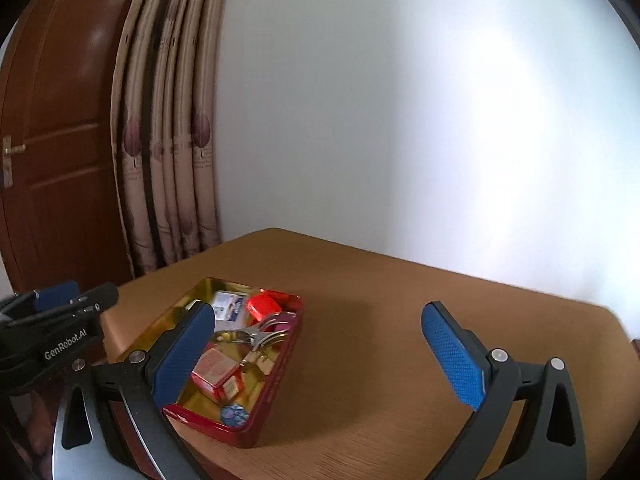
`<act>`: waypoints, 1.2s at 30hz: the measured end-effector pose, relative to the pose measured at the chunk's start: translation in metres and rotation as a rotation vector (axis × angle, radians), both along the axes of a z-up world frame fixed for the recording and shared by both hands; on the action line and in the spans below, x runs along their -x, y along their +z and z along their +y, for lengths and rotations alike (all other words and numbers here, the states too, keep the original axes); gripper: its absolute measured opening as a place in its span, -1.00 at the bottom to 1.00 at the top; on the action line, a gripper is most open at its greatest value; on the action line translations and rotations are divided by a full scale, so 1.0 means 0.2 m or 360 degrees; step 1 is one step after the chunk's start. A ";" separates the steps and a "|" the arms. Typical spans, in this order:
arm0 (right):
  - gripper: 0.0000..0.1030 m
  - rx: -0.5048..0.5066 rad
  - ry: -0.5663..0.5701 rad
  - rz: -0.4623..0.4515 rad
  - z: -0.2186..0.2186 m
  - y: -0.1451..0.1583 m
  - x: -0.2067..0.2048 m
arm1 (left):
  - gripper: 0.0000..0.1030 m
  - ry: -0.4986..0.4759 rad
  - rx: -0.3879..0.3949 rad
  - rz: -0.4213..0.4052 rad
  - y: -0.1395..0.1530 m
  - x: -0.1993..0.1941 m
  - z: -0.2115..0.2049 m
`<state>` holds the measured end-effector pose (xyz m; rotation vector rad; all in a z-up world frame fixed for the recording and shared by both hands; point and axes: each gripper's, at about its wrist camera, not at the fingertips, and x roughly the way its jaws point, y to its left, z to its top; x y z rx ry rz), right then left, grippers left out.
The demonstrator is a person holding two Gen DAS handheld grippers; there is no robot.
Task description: Organize rigid objects
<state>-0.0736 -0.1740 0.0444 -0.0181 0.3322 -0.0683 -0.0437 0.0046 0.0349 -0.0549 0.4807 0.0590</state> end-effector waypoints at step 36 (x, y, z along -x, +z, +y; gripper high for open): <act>0.99 -0.0004 0.0047 -0.0030 0.00 0.04 0.09 | 0.56 -0.0187 -0.0040 0.0011 0.07 0.05 -0.05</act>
